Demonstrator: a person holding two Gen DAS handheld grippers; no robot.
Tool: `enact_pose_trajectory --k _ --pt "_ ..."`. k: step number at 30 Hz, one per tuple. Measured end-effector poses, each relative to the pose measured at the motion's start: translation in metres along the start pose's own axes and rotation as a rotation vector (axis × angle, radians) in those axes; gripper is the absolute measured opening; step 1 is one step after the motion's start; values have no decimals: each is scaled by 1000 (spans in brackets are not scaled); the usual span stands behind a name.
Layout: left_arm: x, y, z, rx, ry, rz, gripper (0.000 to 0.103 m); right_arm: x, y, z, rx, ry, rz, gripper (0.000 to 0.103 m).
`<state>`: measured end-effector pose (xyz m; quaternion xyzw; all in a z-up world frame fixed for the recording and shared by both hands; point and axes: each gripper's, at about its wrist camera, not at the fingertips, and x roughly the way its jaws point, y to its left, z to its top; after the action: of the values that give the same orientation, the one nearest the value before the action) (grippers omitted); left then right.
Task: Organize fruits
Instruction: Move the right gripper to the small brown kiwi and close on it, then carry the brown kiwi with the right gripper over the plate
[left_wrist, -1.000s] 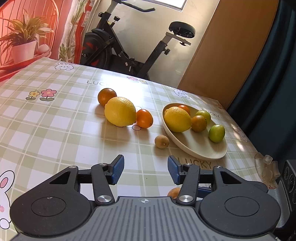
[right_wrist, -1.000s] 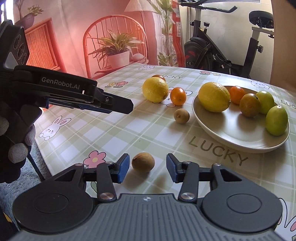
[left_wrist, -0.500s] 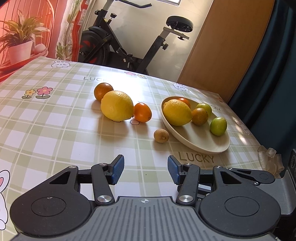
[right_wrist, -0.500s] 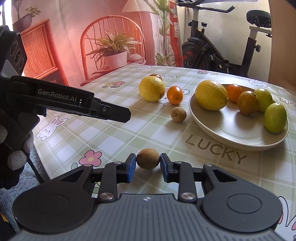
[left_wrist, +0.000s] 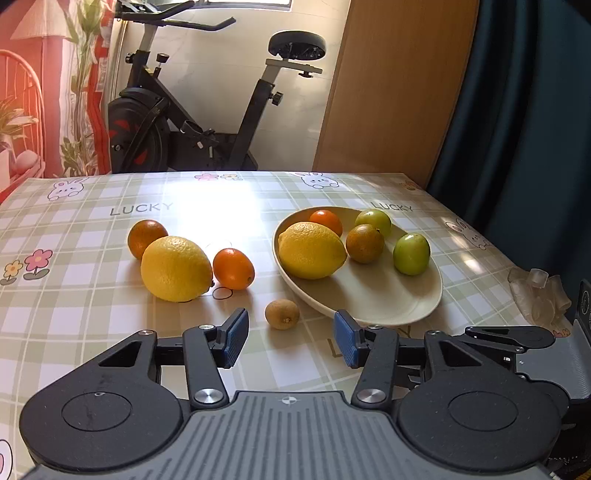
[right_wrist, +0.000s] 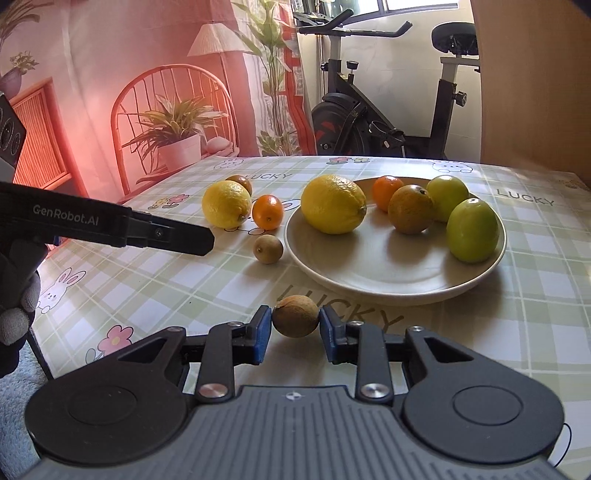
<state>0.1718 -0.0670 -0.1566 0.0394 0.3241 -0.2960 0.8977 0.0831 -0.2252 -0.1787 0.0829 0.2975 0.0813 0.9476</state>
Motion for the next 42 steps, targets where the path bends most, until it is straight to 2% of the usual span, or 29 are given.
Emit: enact_pose_trajectory --k 3,4,5,15,30,32,42 --pt "14 -4 5 65 15 16 51 0 -5 -1 24 -8 0 31" --pt "17 -5 6 76 18 21 48 -1 -7 -2 31 -11 2 31" --pt "20 -5 6 89 21 22 40 -1 -8 -2 35 -13 4 31" --pt "39 -9 3 166 49 37 40 -2 -14 -5 64 -22 33 31" --pt "59 -7 3 150 86 45 38 -2 -17 -3 73 -16 40 31" --pt "58 -7 2 155 83 51 30 -2 -17 -3 74 -15 41 31" --pt "33 -2 -12 89 65 40 30 -1 -17 -3 75 -14 42 31"
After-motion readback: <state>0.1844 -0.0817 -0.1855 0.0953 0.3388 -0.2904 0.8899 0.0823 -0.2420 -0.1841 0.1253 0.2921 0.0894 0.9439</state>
